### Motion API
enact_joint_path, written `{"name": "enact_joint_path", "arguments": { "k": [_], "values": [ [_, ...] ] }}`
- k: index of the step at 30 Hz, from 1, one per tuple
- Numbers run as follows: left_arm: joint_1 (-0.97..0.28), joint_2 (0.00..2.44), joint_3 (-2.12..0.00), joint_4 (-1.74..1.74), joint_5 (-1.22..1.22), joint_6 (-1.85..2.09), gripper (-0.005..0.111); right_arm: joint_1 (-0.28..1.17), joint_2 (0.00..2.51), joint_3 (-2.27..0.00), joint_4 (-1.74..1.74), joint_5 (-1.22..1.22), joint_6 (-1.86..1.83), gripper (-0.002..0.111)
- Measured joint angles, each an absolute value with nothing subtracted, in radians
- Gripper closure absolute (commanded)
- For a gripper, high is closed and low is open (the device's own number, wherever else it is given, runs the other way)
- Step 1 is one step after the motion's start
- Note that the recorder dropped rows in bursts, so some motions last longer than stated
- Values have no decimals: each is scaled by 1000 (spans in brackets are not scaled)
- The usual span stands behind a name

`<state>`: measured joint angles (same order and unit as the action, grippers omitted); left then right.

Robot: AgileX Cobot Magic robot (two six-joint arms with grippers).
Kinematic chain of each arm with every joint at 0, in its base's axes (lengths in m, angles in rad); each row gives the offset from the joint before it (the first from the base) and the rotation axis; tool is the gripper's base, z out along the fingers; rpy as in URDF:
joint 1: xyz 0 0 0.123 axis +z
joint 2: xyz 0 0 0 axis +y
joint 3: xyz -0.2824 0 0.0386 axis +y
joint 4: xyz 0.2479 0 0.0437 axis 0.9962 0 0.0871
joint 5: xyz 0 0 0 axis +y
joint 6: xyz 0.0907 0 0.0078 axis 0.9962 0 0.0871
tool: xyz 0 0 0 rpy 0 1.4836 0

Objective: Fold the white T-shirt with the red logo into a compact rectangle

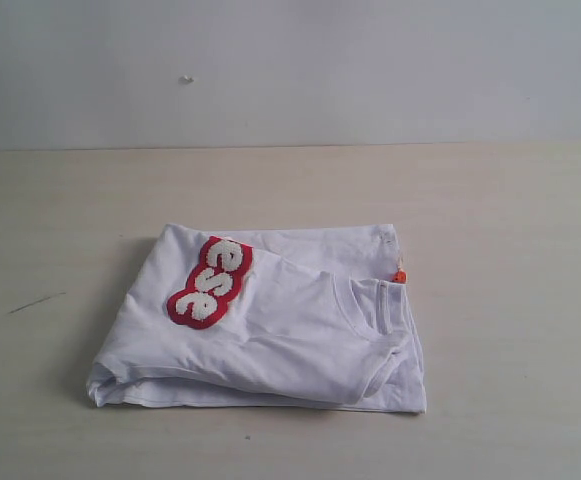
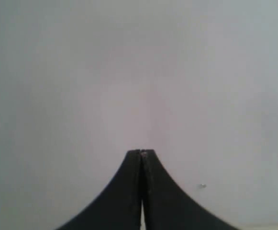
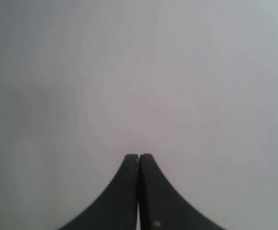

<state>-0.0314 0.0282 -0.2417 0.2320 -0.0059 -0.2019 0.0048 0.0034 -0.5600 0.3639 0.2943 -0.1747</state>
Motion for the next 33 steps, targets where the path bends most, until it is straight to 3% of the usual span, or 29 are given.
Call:
{"name": "enact_joint_path", "arguments": {
  "k": [8, 22, 33],
  "values": [
    [87, 4, -156, 175, -73, -191, 107, 5, 3, -560, 364, 294, -175, 108],
    [120, 4, -3, 171, -123, -167, 107, 5, 3, -560, 364, 294, -175, 108],
    [120, 4, -3, 168, 106, -138, 107, 5, 3, -560, 364, 294, -175, 108]
  ]
}}
